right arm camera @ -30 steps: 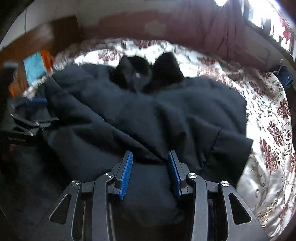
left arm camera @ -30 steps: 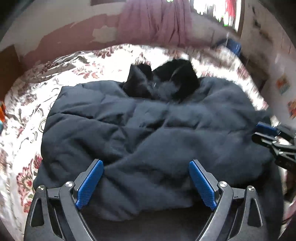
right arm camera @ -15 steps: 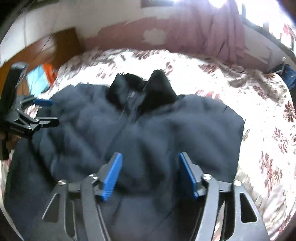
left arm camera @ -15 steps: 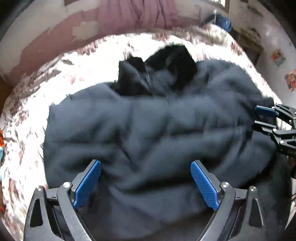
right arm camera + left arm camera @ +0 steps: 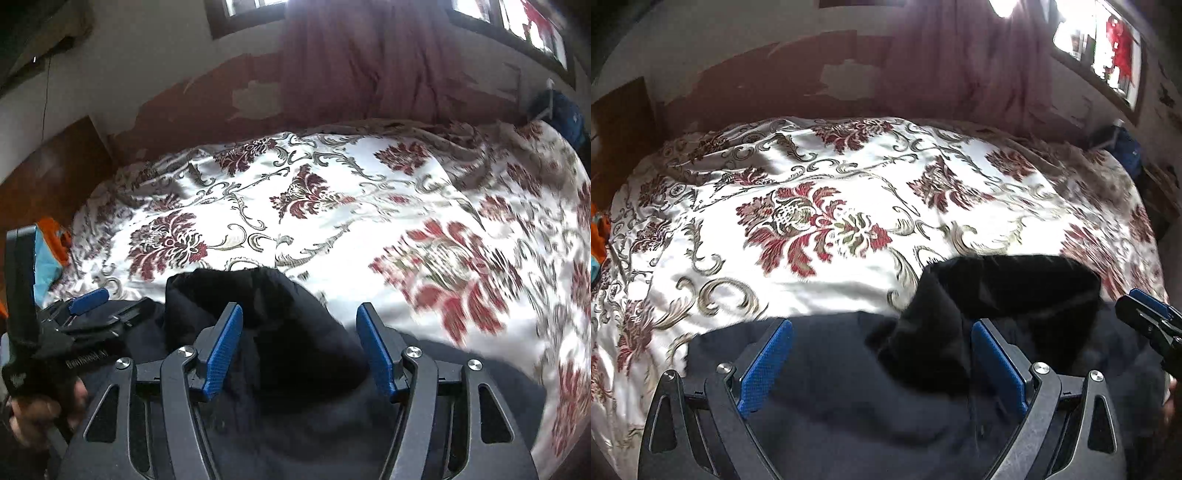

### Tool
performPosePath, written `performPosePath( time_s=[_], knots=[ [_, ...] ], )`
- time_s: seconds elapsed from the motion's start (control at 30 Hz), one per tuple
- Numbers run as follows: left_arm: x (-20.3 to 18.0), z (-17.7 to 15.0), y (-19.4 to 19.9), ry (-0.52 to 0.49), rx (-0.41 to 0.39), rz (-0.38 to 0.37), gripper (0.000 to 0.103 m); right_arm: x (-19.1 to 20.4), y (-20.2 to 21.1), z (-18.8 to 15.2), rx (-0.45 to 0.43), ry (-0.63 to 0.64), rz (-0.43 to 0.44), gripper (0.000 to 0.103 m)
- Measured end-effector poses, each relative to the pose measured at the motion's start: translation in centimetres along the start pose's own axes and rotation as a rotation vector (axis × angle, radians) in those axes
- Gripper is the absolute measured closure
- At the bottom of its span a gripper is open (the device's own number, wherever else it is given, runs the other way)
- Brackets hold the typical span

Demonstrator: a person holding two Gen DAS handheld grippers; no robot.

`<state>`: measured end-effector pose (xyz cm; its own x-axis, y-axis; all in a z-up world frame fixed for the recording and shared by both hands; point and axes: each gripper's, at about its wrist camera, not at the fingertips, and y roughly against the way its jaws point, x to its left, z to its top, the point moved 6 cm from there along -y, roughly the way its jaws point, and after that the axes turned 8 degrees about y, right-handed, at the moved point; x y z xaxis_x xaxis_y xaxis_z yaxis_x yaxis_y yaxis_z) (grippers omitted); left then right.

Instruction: Fold large clothes

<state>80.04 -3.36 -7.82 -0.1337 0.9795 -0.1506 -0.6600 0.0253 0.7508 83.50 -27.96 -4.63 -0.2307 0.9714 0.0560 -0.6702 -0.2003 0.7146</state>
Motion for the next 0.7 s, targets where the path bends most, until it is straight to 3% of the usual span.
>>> performPosePath(
  time_s=[0.07, 0.1, 0.17, 0.23, 0.3, 0.33, 0.4, 0.57, 0.7],
  knots=[
    [-0.7, 0.5, -1.4, 0.004, -0.003, 0.009, 0.007, 0.8, -1.4, 0.7, 0.021, 0.034, -0.026, 0.051],
    [-0.9, 0.7, -1.8, 0.004, -0.006, 0.01, 0.01, 1.1, -2.2, 0.8, 0.049, 0.054, -0.055, 0.058],
    [-1.4, 1.1, -2.6, -0.001, -0.016, 0.017, 0.024, 1.2, -3.5, 0.7, 0.087, 0.073, -0.083, 0.071],
    [-1.8, 1.3, -3.6, -0.012, 0.002, 0.013, 0.047, 0.9, -3.9, 0.7, 0.106, 0.072, -0.09, 0.08],
    [-2.2, 1.3, -4.5, -0.023, 0.035, 0.005, 0.062, 0.5, -3.6, 0.8, 0.097, 0.075, -0.087, 0.088],
    [-2.4, 1.3, -4.8, -0.028, 0.047, -0.013, 0.079, 0.5, -3.3, 0.7, 0.09, 0.079, -0.087, 0.09],
    [-2.9, 1.0, -4.8, -0.042, 0.06, -0.057, 0.096, 0.4, -2.5, 0.4, 0.068, 0.096, -0.085, 0.092],
    [-2.6, 0.5, -1.7, -0.073, -0.023, -0.109, 0.098, -0.5, 1.2, -0.8, -0.006, 0.103, -0.053, 0.094],
    [-0.4, -0.5, 1.5, -0.108, -0.054, -0.098, 0.098, -1.1, 4.1, -2.6, -0.024, 0.185, -0.058, 0.097]
  ],
)
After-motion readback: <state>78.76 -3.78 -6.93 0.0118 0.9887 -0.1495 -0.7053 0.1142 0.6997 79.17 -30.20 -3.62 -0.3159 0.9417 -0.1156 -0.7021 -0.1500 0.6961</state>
